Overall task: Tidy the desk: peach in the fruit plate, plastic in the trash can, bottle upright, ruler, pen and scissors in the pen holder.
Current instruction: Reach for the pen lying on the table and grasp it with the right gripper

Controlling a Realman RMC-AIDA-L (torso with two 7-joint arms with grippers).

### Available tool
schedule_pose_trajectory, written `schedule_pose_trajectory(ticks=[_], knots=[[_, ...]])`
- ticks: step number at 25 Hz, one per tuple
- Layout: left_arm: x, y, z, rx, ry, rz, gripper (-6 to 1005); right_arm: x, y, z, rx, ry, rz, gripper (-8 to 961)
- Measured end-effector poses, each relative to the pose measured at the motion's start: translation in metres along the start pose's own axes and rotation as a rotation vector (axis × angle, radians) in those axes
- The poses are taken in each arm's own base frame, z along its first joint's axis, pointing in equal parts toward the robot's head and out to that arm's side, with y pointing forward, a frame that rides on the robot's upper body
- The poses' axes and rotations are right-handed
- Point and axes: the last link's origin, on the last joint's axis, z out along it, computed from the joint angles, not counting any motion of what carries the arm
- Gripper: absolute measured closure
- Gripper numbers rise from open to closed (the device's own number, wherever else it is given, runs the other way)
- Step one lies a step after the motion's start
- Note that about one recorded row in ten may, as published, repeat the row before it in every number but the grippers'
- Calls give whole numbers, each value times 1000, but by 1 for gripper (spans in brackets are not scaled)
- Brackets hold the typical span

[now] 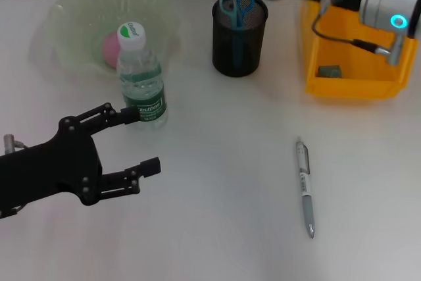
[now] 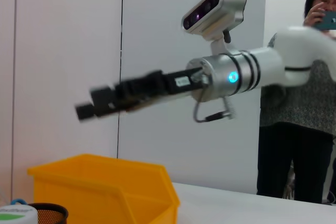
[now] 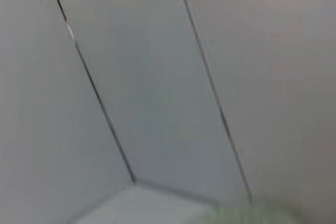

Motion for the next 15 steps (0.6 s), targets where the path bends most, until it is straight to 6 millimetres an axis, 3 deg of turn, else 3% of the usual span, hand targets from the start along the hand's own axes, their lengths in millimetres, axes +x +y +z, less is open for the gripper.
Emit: schedule_pose_trajectory(ticks=[6, 15], knots=[[1, -1, 1, -3, 0, 2, 150, 2, 17, -18, 55, 343, 64, 180], [1, -1, 3, -9, -3, 4, 150, 16, 16, -39, 286, 699, 85, 186]])
